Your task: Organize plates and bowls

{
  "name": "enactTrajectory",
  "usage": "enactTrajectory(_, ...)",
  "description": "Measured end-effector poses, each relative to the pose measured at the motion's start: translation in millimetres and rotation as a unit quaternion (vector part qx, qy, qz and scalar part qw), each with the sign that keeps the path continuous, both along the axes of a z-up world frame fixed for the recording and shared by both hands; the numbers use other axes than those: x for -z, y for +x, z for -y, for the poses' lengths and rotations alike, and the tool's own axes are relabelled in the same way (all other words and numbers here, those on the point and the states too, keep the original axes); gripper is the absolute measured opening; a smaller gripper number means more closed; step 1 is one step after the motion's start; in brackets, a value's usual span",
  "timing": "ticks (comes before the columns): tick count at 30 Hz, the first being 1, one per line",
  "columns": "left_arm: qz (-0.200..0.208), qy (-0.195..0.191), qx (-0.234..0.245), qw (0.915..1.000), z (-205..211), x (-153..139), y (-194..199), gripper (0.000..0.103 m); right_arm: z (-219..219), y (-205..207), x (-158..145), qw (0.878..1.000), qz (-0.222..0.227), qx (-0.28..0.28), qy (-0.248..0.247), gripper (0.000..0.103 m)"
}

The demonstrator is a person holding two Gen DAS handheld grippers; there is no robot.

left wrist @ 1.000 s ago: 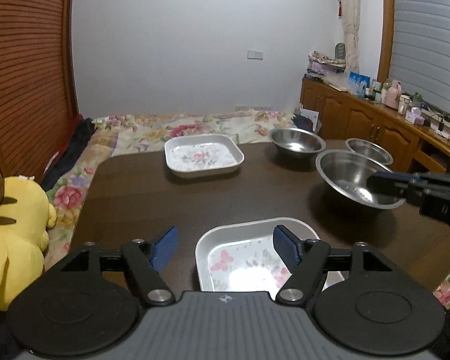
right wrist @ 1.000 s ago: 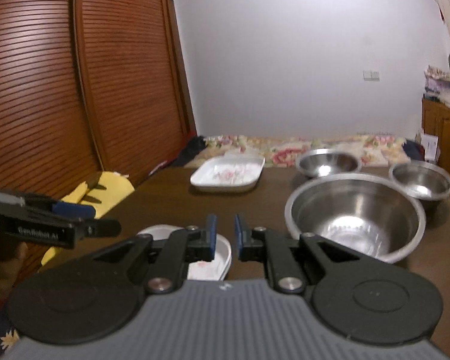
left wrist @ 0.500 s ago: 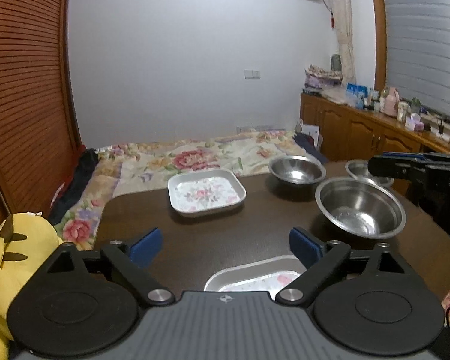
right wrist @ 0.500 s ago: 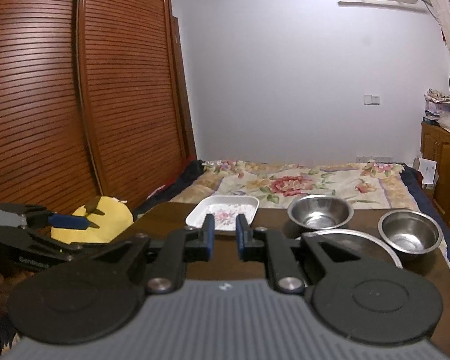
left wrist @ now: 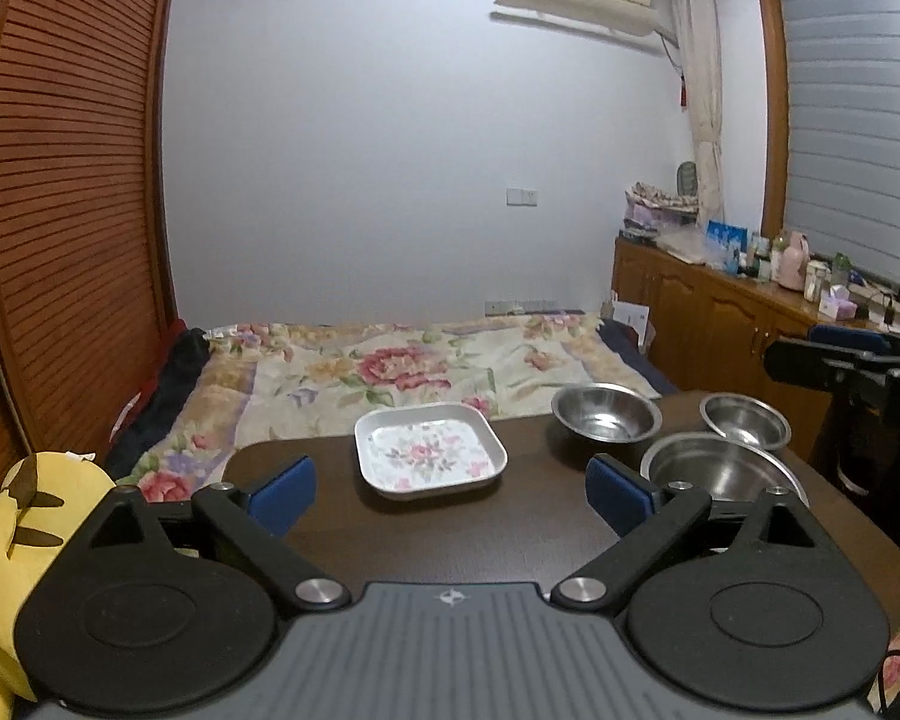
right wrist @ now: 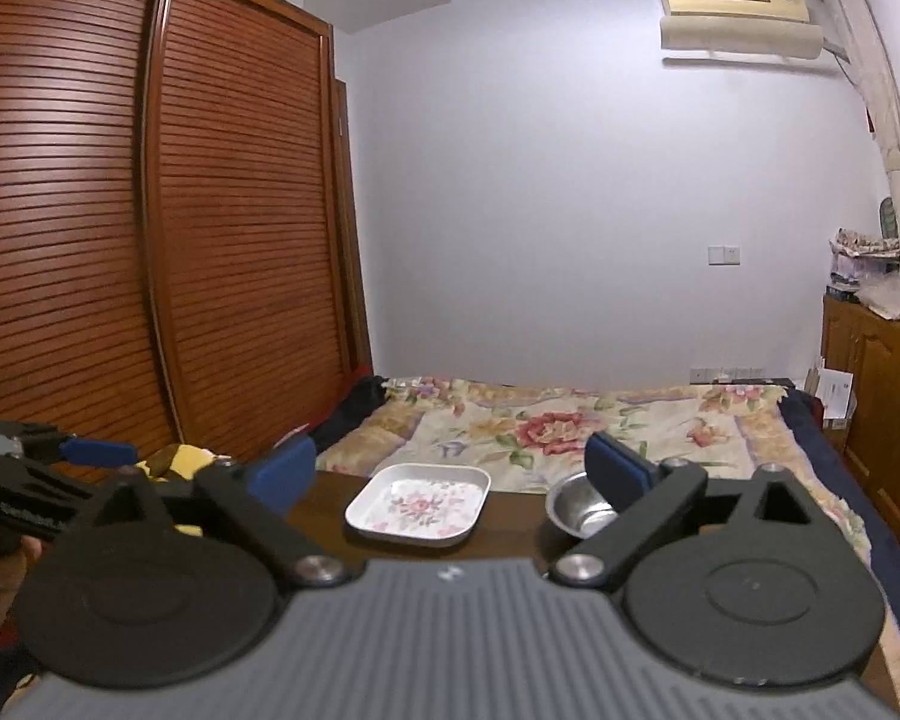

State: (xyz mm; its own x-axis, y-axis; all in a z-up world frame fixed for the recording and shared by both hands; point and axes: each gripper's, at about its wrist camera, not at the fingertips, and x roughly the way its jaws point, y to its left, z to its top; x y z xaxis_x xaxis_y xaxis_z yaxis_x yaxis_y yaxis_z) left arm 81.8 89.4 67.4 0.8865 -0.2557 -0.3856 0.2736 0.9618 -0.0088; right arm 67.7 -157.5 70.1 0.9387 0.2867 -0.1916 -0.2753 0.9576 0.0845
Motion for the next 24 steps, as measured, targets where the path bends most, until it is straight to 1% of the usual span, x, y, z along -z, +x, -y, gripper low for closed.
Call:
enactTrajectory(3,0.006,0.001,-0.004,1.0000,-1,-5,3,0.101,0,6,-3,1.000,-0.003,-0.006,-0.005,0.103)
enactTrajectory(7,0.012,0.000,-0.005,0.9999,-4,-9,9,0.103,2,13,-8,1.000,-0.004,-0.008,-0.006,0.103)
enactTrajectory(10,0.009,-0.001,-0.004,0.9999,-5,-9,19,0.103,2,20,-10,1.000,-0.004,-0.005,-0.016,0.103)
enactTrajectory(15,0.000,0.009,-0.003,1.0000,-5,5,49,0.103,-3,39,-7,0.999,-0.015,-0.011,-0.037,0.103)
enactTrajectory(17,-0.009,0.008,-0.001,0.9999,-5,13,63,0.103,-4,48,-4,0.999,-0.023,-0.017,-0.039,0.103)
enactTrajectory(24,-0.039,0.005,0.006,0.9992,-5,32,109,0.103,-19,90,7,0.996,-0.068,-0.035,-0.055,0.103)
